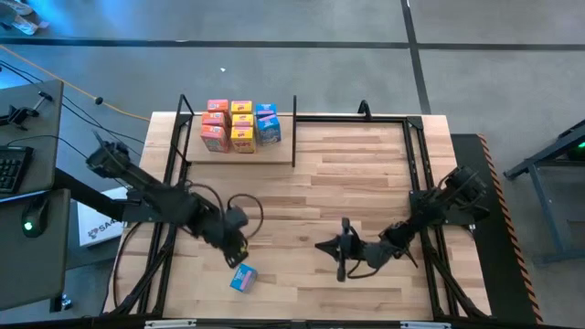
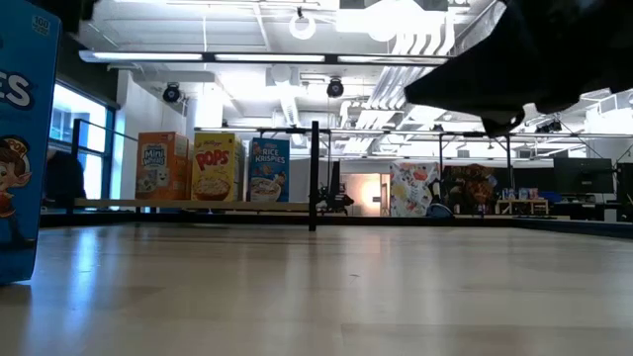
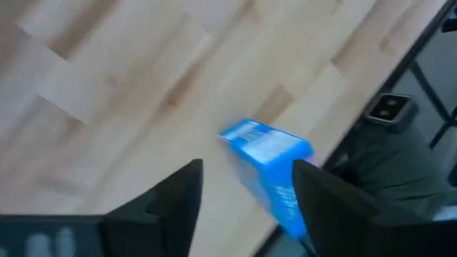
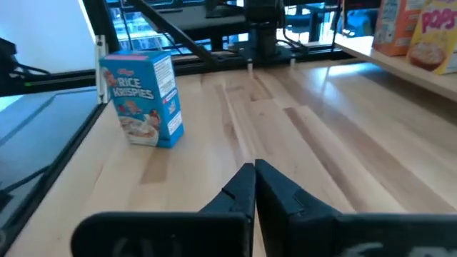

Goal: Stack cereal on shelf
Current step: Put the blue cereal box on the shelf aligned with the other blue cereal box

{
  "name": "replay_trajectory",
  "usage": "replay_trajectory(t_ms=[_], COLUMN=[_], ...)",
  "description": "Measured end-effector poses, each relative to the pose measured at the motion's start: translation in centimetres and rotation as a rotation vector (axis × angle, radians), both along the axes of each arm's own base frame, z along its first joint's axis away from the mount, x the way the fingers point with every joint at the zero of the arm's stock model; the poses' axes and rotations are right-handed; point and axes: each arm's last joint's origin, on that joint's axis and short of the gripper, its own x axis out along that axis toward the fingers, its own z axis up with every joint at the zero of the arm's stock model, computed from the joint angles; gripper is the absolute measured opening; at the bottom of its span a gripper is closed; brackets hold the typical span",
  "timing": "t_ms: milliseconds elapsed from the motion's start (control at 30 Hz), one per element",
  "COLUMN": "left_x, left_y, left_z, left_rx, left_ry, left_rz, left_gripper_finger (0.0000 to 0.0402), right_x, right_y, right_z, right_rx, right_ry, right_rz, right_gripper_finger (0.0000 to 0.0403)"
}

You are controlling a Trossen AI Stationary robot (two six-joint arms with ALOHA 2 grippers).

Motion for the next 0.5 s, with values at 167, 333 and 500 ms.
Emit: replay_trajectory(t_ms=[167,333,500], left_x=[1.5,2.3,3.1], left_y=[-3.4,-6.0,-7.6], left_z=[0.2,-0.6,-1.9], left_rx=[-0.020,0.015,0.020], left_ry=[0.055,0.157,0.201], left_rz=[0.059,0.130,0.203], left_gripper_finger=[0.0246,0.0269,0.0286], right_x=[0.3,0.2,0.1], right_y=[-0.3,-0.1,0.0], right_z=[0.1,0.1,0.1], right_rx=[0.000,0.006,0.024], right_ry=[-0.001,-0.004,-0.007], right_rz=[0.010,0.023,0.025], right_gripper_finger=[0.0002,0.0002,0.0002])
